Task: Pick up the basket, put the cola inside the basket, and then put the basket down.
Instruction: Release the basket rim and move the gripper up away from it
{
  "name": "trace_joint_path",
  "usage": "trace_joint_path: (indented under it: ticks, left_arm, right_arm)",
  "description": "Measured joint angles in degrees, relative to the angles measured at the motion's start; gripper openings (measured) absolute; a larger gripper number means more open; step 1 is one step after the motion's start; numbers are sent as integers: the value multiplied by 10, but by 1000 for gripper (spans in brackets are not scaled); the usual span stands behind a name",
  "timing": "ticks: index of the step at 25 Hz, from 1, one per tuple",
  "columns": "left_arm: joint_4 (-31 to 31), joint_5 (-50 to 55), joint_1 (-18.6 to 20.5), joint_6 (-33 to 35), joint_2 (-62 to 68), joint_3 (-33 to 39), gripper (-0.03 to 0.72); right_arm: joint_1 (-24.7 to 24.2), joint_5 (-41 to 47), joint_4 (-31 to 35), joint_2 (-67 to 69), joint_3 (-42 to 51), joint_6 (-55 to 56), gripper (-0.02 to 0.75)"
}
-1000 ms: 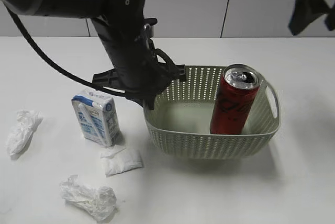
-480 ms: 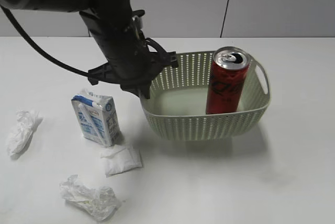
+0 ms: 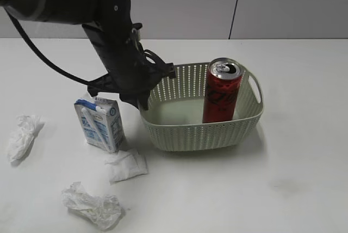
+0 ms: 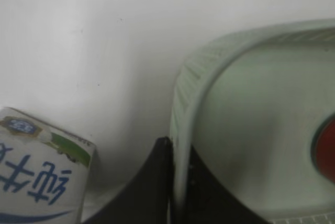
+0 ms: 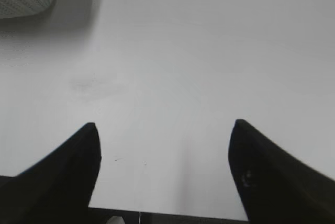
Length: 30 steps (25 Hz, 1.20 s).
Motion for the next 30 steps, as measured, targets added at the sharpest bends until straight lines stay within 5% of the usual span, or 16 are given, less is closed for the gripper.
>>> trace_joint_path:
  ticks: [14, 18, 26, 30]
  left_arm:
    - [-10, -11, 0, 45, 11, -11, 48]
    - [-12, -15, 0, 46, 11, -30, 162]
    - [-14, -3, 1, 59, 11, -52, 545]
    - [-13, 50, 21, 102, 12, -129, 594]
  right_arm:
    - [0, 24, -6, -278, 76, 0, 575]
    - [0, 25, -7, -330, 76, 1, 575]
    - [0, 26, -7, -341, 76, 2, 575]
    - [0, 26, -10, -341, 76, 2, 575]
